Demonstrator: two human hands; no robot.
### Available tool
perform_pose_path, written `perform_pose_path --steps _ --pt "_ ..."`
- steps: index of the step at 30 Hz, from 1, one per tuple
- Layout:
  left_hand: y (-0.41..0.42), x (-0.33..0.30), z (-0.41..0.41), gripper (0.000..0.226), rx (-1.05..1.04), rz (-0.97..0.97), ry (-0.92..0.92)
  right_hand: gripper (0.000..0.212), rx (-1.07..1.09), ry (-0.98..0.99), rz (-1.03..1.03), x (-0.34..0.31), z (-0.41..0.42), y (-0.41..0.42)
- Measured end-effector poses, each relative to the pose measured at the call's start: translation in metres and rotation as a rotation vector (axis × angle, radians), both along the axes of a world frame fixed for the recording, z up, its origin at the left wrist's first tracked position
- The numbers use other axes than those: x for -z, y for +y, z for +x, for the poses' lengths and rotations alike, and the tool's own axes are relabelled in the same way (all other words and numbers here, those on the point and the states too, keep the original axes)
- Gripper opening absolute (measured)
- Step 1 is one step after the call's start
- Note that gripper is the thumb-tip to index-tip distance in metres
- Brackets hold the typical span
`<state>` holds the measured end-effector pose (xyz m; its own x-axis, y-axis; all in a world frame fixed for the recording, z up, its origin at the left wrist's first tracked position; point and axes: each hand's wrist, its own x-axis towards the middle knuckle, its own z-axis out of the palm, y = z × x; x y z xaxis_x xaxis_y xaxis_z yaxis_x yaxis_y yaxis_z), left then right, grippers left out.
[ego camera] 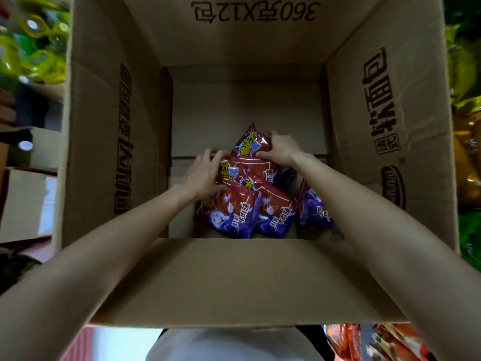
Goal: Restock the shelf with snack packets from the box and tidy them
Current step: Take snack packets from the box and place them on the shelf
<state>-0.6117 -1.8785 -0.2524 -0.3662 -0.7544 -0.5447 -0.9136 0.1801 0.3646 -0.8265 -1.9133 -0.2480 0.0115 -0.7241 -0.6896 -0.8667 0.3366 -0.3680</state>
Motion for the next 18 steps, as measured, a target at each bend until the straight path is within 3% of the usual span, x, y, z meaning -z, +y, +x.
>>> perform_pose_path --steps 6,11,15,18 --pt "0.016 0.007 0.004 0.107 -0.307 0.124 0.087 0.105 -0.056 -0.041 0.002 -0.002 0.003 0.011" --pt "0.009 0.005 0.013 0.103 -0.45 0.21 0.065 0.099 -0.012 0.012 -0.096 -0.004 -0.001 0.014" --pt "0.021 -0.002 0.027 0.114 -0.458 0.397 0.06 0.085 0.049 0.036 -0.233 -0.014 -0.013 0.015" --pt "0.025 -0.009 0.029 0.096 -0.421 0.32 0.059 0.079 0.018 0.052 -0.263 -0.024 -0.021 0.014"
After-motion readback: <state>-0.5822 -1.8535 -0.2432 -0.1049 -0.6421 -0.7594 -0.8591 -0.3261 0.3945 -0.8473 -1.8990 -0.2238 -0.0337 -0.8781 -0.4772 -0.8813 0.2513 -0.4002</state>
